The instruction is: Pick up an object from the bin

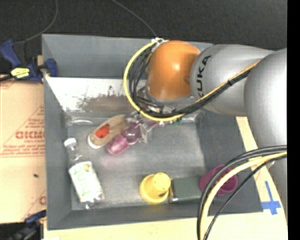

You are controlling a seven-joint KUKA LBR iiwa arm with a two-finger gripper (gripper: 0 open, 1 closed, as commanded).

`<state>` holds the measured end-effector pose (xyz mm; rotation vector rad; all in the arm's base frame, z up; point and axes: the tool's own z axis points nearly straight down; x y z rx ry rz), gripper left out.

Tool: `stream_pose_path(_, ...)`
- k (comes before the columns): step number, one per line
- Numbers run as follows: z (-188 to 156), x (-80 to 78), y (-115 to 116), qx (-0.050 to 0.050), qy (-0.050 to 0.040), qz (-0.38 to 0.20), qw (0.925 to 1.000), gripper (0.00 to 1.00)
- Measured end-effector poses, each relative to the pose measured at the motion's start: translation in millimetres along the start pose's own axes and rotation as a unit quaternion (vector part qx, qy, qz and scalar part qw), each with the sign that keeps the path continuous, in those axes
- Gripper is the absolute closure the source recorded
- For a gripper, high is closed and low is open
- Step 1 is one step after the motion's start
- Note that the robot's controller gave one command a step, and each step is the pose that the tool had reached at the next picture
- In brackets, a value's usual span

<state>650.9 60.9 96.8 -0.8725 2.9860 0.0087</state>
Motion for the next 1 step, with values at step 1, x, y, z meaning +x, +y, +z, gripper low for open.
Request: stream_pose_path(1,0.1,6.8,-20.6,-0.002,-0.0046,-0.023,0.9997,1.00)
